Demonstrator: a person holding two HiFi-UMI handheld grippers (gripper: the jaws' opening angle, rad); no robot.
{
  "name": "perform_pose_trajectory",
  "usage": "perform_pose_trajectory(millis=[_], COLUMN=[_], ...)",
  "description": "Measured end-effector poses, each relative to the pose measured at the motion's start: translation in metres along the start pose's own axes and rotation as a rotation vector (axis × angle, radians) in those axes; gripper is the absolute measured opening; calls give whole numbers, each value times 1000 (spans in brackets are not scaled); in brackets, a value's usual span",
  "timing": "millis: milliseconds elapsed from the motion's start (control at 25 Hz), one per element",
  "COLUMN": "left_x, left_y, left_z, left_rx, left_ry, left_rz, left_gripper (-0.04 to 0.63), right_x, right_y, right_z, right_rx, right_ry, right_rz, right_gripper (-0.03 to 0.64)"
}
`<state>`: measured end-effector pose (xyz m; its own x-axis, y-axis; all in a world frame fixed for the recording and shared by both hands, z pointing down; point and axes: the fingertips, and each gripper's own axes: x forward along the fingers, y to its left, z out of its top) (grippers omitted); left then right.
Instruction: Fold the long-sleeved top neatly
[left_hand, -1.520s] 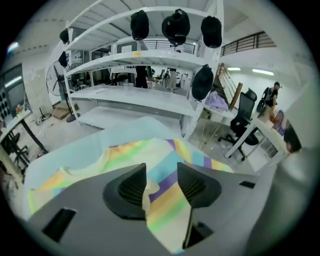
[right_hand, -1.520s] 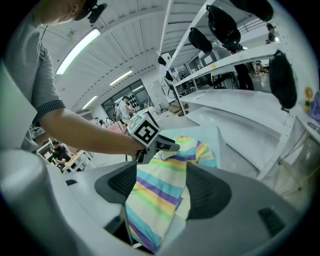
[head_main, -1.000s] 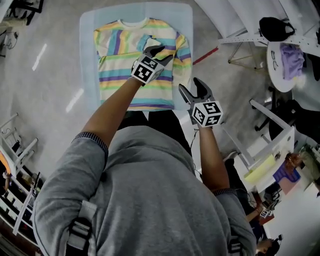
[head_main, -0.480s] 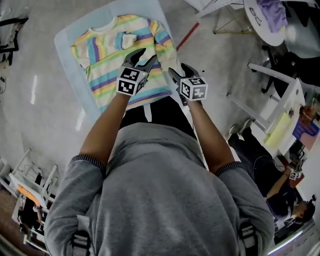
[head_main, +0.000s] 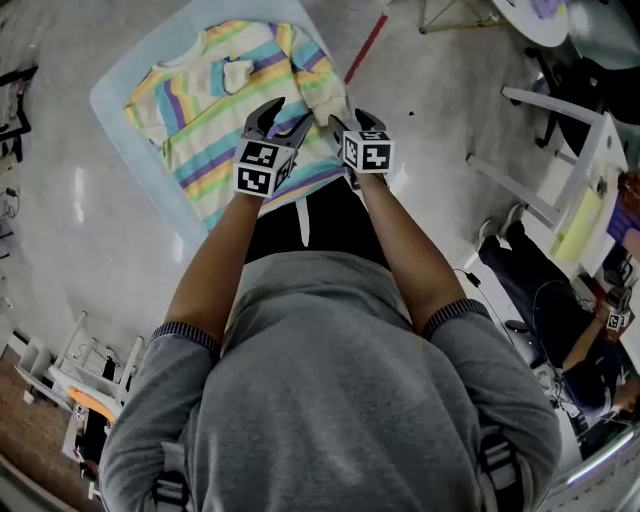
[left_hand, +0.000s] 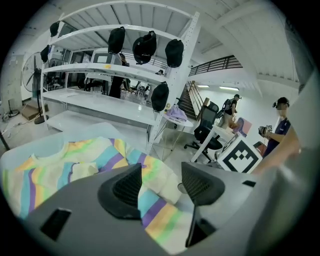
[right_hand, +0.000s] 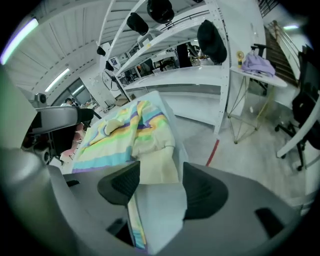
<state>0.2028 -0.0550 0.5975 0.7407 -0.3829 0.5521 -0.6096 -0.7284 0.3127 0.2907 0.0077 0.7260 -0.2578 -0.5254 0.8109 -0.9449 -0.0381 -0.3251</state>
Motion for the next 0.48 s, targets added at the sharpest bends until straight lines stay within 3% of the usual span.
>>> perform_pose_trajectory(millis=[160, 240, 360, 480], left_x=[2, 2, 1, -1], left_y=[-1, 2, 4, 10], left_z=[-7, -7, -6, -4], left_rx=[1, 2, -5, -9], left_ry=[15, 12, 20, 18], left_rz=[1, 12, 16, 28], left_gripper=[276, 276, 276, 276], right_x=[10, 14, 16, 10], right_y=[-10, -12, -13, -15], right_z=[-8, -12, -17, -11], right_rx=[-4, -20, -23, -2], right_ry=[29, 51, 70, 60], right_rz=[-82, -105, -102, -78], right_gripper=[221, 159, 62, 33])
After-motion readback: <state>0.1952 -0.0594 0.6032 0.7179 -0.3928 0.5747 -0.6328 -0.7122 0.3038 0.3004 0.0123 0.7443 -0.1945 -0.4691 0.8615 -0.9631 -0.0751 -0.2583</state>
